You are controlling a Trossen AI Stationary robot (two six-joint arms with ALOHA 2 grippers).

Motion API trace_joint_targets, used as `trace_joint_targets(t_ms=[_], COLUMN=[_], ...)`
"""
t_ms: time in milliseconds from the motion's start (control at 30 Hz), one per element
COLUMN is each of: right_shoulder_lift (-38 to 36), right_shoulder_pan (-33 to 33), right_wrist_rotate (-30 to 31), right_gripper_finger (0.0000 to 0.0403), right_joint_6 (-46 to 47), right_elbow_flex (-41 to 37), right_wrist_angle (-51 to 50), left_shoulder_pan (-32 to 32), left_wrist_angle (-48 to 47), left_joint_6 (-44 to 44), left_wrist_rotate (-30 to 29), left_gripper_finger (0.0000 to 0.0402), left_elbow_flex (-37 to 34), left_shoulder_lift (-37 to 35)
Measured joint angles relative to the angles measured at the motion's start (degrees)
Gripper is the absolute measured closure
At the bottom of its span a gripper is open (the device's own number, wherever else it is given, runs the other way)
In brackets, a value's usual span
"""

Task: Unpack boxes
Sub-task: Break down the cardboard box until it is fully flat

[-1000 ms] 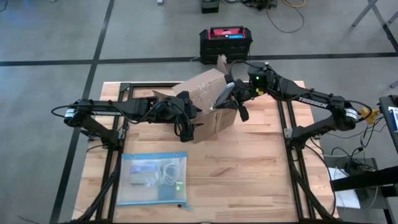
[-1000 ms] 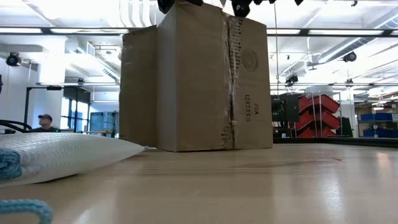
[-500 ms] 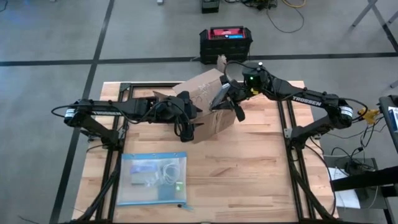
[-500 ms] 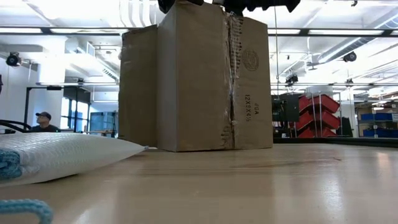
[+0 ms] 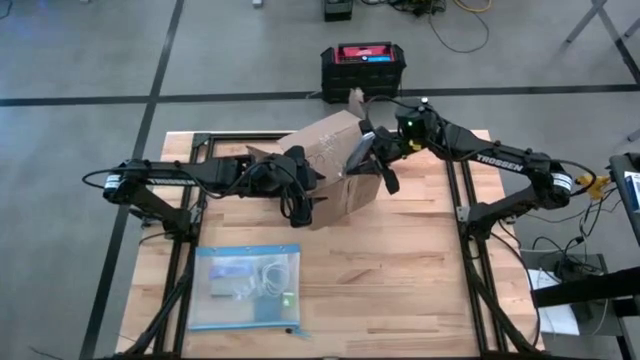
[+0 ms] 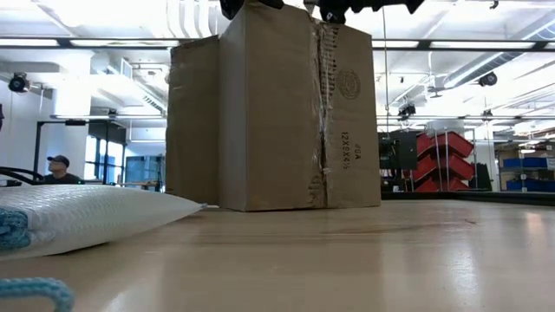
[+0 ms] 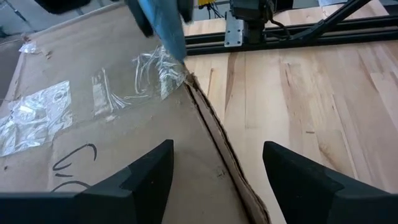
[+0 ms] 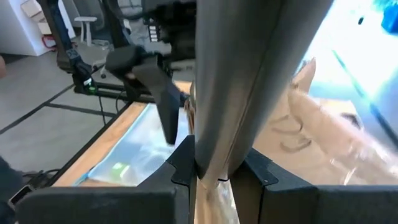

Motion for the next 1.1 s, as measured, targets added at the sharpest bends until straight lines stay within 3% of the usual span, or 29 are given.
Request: trace_joint_targets(t_ms=[533, 1100], right_shoulder_lift=[2.69, 0.76], right_shoulder_pan=[-0.10, -4.57], right_wrist_rotate=[-2.77, -4.83], right_gripper_finger=[0.0356, 0.0356], right_joint_6=[2.44, -0.99], right_elbow_flex=[0.35, 0.39], right_wrist_angle=[3.26, -5.16], left_shoulder_pan=[0.00, -0.04], left_wrist_angle=[0.15, -0.43], left_joint_6=[0.00, -0.07], left_wrist_rotate=[0.01, 0.07], left_gripper_finger=[0.0171, 0.0164], left_elbow_flex=[0.00, 0.01], left_shoulder_lift=[0.00, 0.00])
